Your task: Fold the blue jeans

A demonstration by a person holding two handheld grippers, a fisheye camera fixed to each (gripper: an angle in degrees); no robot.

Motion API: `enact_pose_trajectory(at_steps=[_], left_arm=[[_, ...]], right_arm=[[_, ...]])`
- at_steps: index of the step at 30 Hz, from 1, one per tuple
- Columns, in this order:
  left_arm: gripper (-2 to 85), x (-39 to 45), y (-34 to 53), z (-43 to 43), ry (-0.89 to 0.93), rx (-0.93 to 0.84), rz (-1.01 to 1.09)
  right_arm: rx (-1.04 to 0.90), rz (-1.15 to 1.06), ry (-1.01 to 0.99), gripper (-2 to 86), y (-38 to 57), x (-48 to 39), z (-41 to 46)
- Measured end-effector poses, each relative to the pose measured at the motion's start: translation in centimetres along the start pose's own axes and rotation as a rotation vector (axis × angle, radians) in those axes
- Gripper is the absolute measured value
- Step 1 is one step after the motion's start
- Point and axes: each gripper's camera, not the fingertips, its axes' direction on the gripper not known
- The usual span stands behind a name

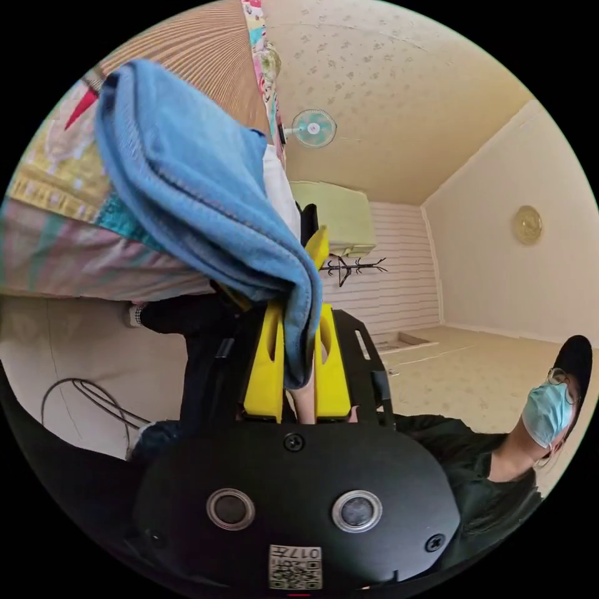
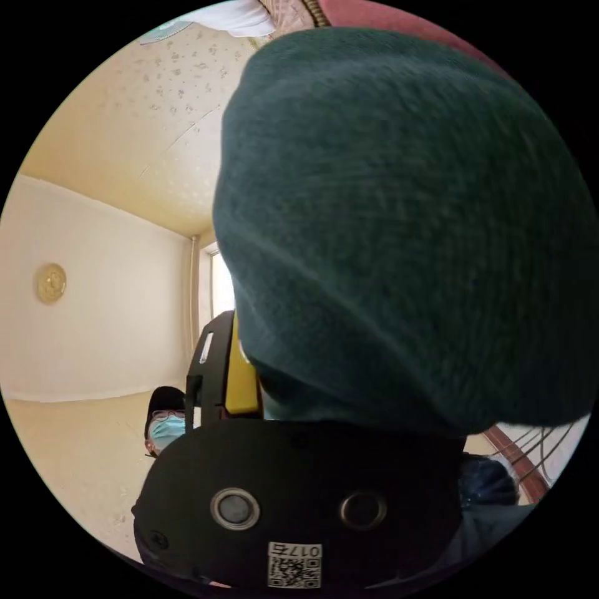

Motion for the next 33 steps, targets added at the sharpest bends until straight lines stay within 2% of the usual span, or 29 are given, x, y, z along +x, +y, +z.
enact_pose_trajectory(at_steps=[3,7,9,11,16,18,20,21,23,25,27,28,30,31,32,33], left_arm=[[8.4,3.6,1.2,-1.0,-0.012,0.027,0.133],[8.2,6.5,4.1,-2.1,0.047,0.087,0.290],[6.5,7.0,6.0,-1.4,-0.005,0.082,0.348],[6.3,6.6,7.0,-0.4,-0.030,0.063,0.353],[6.3,3.2,8.4,2.5,0.046,0.042,0.281],[6.3,1.7,8.9,3.9,0.053,0.041,0.258],[6.3,1.0,9.3,4.7,0.043,0.053,0.247],[6.3,0.7,9.6,5.2,0.032,0.064,0.245],[6.2,0.5,9.9,5.7,0.008,0.077,0.255],[6.0,0.6,10.2,5.9,-0.051,0.100,0.270],[4.9,0.8,10.6,5.3,-0.217,0.154,0.276],[4.3,0.9,10.7,5.1,-0.276,0.167,0.277],[1.3,2.1,10.7,4.4,-0.607,0.207,0.297],[0.4,2.6,10.6,4.3,-0.717,0.215,0.307],[-0.1,3.6,10.5,4.6,-0.939,0.225,0.326],[-0.5,4.4,10.4,5.1,-1.145,0.229,0.350]], right_arm=[[-0.058,-0.107,-0.092,10.8,0.5,-3.5,1.4],[-0.102,-0.403,-0.087,6.5,-1.6,-14.3,2.3],[-0.098,-0.488,-0.072,5.7,-2.9,-19.6,2.3],[-0.123,-0.668,-0.013,5.2,-4.2,-26.6,2.4],[-0.070,-0.856,0.195,5.2,-7.0,-34.5,-1.1],[0.007,-0.817,0.365,5.6,-7.7,-34.1,-4.4],[0.224,-0.641,0.591,6.3,-7.1,-30.6,-11.0],[0.286,-0.605,0.641,6.4,-6.3,-29.5,-12.7],[0.539,-0.441,0.814,6.3,-1.2,-24.3,-19.0],[0.610,-0.461,0.815,3.1,3.7,-20.5,-20.7],[0.629,-0.472,0.820,1.9,8.1,-17.1,-20.4],[0.635,-0.476,0.882,1.5,10.9,-15.1,-19.0],[0.615,-0.509,1.042,0.9,14.4,-12.9,-15.3],[0.575,-0.553,1.191,0.7,16.2,-11.5,-11.8],[0.511,-0.609,1.363,0.5,17.7,-10.2,-7.4],[0.476,-0.646,1.453,0.5,18.4,-9.5,-5.0]])
